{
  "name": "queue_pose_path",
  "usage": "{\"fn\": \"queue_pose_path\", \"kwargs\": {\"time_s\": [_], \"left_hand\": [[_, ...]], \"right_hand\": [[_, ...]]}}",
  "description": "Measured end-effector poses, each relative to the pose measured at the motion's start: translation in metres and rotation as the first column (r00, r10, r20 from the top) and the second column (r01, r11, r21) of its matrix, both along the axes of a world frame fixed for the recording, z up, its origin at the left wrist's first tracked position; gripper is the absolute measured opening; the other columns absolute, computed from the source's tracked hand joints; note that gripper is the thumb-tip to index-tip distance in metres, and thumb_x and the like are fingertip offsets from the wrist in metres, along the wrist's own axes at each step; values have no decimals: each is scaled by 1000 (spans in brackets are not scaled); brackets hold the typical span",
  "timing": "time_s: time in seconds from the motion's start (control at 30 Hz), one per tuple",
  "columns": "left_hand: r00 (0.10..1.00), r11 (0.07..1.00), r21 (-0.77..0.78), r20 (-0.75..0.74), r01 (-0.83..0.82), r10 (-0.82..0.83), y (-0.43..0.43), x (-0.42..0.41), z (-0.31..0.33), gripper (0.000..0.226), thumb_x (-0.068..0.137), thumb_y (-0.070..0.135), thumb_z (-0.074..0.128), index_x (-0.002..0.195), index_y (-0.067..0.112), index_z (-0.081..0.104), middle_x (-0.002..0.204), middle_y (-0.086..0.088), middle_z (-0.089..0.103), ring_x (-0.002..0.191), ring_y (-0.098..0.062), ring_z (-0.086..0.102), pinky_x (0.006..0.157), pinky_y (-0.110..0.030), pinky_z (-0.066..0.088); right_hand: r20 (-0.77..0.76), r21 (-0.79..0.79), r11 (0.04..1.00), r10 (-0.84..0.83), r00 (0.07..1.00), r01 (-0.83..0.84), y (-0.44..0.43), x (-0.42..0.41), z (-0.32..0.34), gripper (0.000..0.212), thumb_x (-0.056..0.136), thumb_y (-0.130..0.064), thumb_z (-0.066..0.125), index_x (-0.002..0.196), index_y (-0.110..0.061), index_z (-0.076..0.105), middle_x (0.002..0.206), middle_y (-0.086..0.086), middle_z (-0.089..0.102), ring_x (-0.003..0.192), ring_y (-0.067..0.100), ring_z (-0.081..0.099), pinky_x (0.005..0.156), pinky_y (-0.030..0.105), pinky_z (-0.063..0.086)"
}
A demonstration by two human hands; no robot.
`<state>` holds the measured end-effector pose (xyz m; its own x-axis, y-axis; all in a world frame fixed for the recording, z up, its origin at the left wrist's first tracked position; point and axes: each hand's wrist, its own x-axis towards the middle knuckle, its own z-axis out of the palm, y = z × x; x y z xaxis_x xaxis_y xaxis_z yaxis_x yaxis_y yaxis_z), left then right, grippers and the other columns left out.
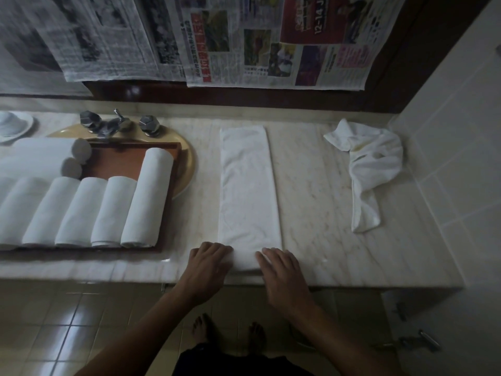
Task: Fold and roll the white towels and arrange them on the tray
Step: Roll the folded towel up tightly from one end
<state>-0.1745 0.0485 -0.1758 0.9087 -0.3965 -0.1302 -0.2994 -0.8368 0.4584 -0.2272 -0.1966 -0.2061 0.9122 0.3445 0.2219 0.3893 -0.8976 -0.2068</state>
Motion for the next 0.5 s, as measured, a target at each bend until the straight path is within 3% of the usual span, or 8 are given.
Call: {"fn": "queue_pose_path", "kwargs": {"time_s": [0.17,0.23,0.37,0.5], "left_hand": [[988,985,-86,-53,-147,143,10,2,-3,56,92,65,37,126,30,63,121,14,64,114,-14,50,89,-39,38],[988,988,-65,50,-141,144,7,-7,2,51,95,58,41,129,26,60,123,9,63,116,-15,51,92,-39,42],[950,997,68,304,48,-67,-18,-35,-1,49,94,40,58,139,20,54,137,-2,58,127,-23,54,105,-44,45],[931,976,164,314,141,-188,-33,-40,-21,70,79,16,79,144,11,55,145,-8,53,135,-30,51,110,-48,43]], "right_hand": [[-31,-11,999,39,999,-39,-7,5,1,57,85,-6,52,141,-10,59,139,10,60,126,30,56,106,47,47],[-29,14,999,53,998,-53,-10,5,2,59,82,-1,54,140,-10,60,137,10,62,125,30,57,105,46,49],[-100,51,998,32,994,-27,-13,3,5,74,71,7,69,142,-12,58,140,7,61,128,27,55,108,44,47],[-235,43,999,21,972,-11,-10,12,10,72,79,-6,74,147,-18,53,146,1,56,135,22,50,115,42,41]]}}
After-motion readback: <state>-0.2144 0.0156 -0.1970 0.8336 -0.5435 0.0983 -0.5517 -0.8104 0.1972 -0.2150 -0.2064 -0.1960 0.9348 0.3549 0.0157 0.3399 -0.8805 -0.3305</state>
